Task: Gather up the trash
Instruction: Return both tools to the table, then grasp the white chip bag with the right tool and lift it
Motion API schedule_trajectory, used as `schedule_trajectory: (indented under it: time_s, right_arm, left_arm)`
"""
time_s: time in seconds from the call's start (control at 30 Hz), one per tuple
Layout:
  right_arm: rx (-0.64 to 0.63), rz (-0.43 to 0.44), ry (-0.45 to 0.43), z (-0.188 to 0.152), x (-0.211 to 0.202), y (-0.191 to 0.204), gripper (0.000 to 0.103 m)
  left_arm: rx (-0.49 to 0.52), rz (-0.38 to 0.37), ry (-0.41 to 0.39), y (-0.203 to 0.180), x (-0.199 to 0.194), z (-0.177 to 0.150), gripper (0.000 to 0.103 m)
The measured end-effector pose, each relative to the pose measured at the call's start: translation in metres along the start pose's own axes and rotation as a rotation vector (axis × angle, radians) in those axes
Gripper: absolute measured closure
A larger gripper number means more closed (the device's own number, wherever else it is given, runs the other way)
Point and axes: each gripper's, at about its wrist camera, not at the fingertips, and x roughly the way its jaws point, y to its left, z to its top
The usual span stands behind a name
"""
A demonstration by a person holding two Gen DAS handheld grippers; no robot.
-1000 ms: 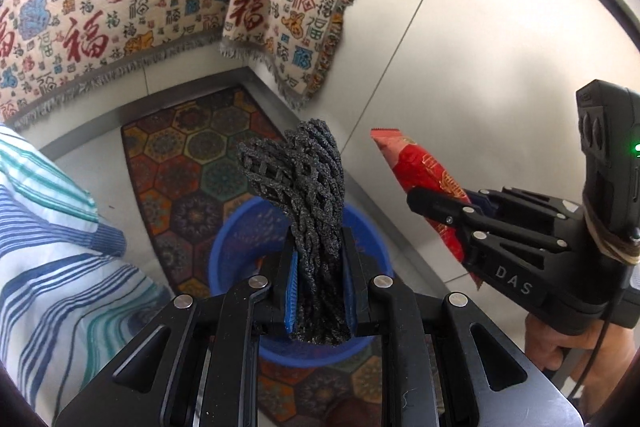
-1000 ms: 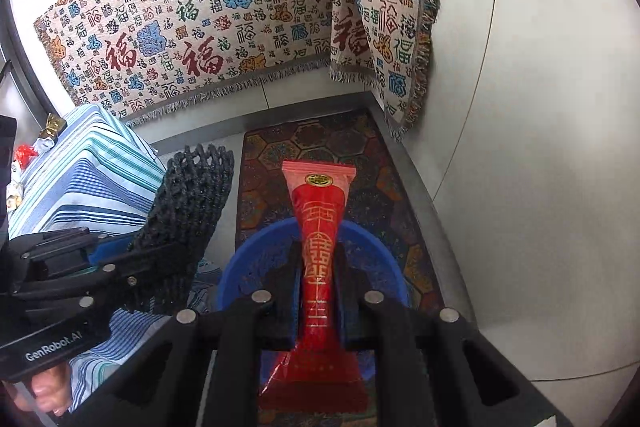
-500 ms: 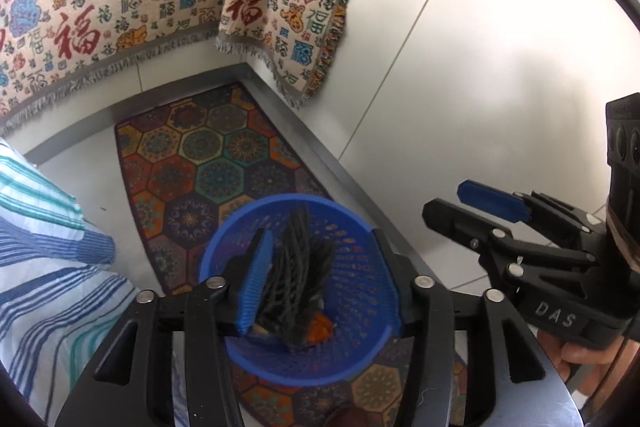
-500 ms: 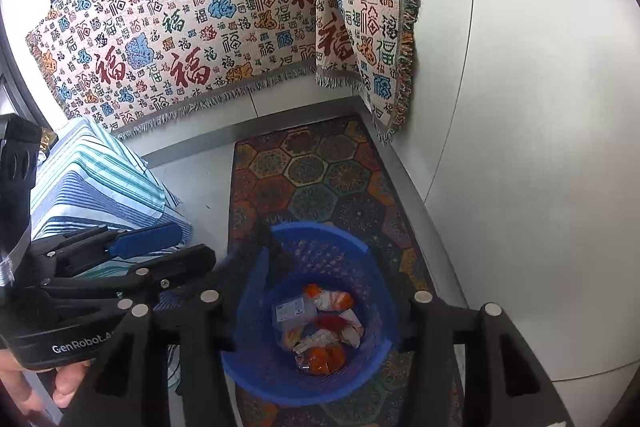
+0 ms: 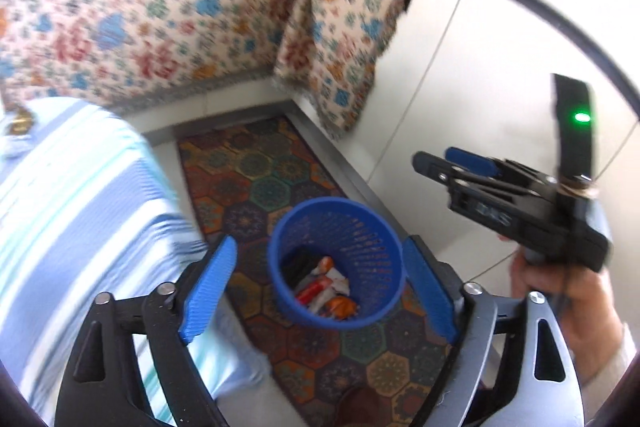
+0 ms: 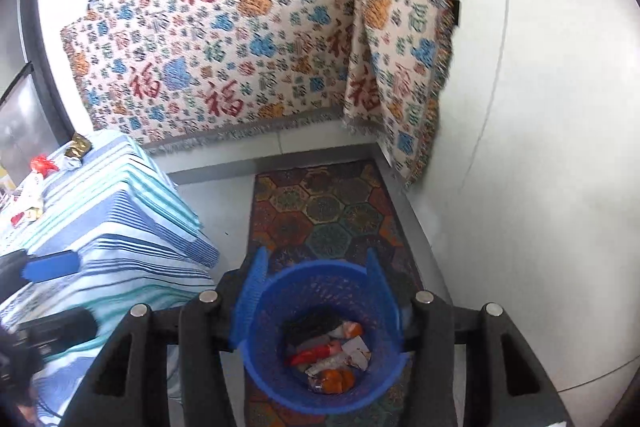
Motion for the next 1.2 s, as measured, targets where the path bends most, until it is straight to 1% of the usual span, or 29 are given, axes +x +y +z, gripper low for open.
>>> schedule_trajectory:
  time_s: [0.13,0.23,0.3,0.4,0.47,0.57,0.63,0.77,0.9,0.97,1.0,1.03,1.1,1.2]
  right_arm:
    - [-0.051,0.058,-0.036,0.011,-0.018,0.049,0.047]
    - [-0.108,0.130,-0.052,0.013,-0.028,0.097,0.044]
    - [-0.153,0.188,-0.052,0.012,-0.033,0.133,0.044]
    - [-0.232,0.253,-0.041,0.005,-0.033,0.191,0.042]
    - [-0.284,0.283,-0.019,-0.003,-0.028,0.228,0.041]
    - [-0.364,0.314,0.036,-0.021,-0.021,0.280,0.041]
    - [-0.415,0.325,0.054,-0.033,-0.018,0.308,0.041]
    - [-0.464,0.327,0.074,-0.044,-0.011,0.344,0.041]
    - [-0.465,0.322,0.091,-0.044,0.001,0.361,0.041]
    - [-0.462,0.319,0.098,-0.042,0.008,0.368,0.041]
    - [-0.461,0.319,0.102,-0.041,0.011,0.371,0.041]
    - [-0.461,0.318,0.107,-0.041,0.014,0.375,0.040]
    - [-0.462,0.312,0.121,-0.043,0.020,0.382,0.039]
    - [-0.469,0.304,0.141,-0.046,0.027,0.391,0.038]
  left_arm:
    - [-0.014,0.097,-0.037,0.026,-0.062,-0.022,0.011]
    - [-0.038,0.200,-0.044,0.057,-0.099,-0.041,0.008]
    - [-0.066,0.265,-0.040,0.081,-0.118,-0.051,0.008]
    - [-0.112,0.376,-0.044,0.124,-0.136,-0.066,0.008]
    - [-0.153,0.436,-0.040,0.155,-0.145,-0.079,0.008]
    - [-0.185,0.525,-0.045,0.197,-0.150,-0.096,0.008]
    - [-0.203,0.569,-0.029,0.224,-0.150,-0.105,0.008]
    - [-0.258,0.596,-0.015,0.270,-0.147,-0.117,0.008]
    - [-0.302,0.605,-0.007,0.298,-0.138,-0.125,0.008]
    - [-0.330,0.599,0.005,0.307,-0.134,-0.127,0.009]
    - [-0.349,0.576,0.020,0.311,-0.131,-0.127,0.009]
    - [-0.357,0.568,0.015,0.313,-0.132,-0.126,0.009]
    - [-0.354,0.575,0.010,0.316,-0.131,-0.123,0.009]
    - [-0.349,0.585,0.036,0.318,-0.128,-0.123,0.007]
